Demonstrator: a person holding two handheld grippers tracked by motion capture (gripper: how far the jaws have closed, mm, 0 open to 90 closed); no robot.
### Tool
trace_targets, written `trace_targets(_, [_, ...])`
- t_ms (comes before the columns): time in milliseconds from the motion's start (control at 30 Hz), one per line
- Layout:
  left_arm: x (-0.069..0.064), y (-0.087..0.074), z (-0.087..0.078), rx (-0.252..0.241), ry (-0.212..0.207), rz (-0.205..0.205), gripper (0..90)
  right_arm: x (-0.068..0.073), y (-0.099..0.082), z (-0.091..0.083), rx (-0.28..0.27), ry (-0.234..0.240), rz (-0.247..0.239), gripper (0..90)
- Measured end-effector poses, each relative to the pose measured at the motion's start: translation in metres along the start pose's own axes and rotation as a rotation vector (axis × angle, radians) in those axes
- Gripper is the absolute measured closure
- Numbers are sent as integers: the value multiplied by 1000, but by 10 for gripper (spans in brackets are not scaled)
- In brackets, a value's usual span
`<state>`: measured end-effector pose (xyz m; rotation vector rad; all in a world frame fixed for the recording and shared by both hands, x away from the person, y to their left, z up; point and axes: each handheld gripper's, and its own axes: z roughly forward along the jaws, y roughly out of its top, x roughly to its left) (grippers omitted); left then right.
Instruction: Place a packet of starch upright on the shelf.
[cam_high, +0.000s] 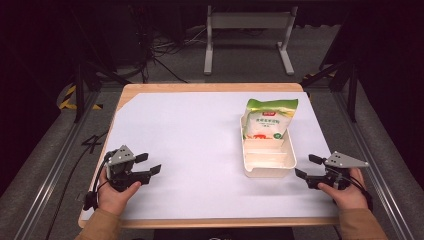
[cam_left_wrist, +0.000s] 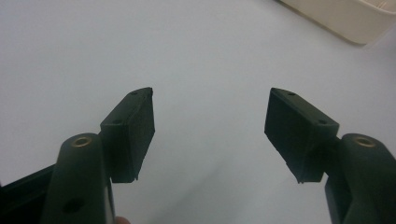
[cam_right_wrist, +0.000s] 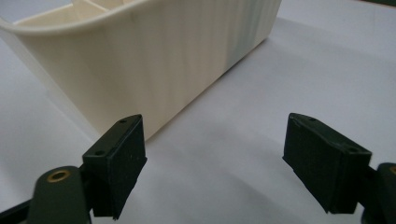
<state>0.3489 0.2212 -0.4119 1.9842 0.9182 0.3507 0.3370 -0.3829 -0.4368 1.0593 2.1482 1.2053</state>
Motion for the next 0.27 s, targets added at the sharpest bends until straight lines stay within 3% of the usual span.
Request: trace_targets(267, [5,-4,3,11,17,-46,311,0,2,-2,-17,-17,19,195])
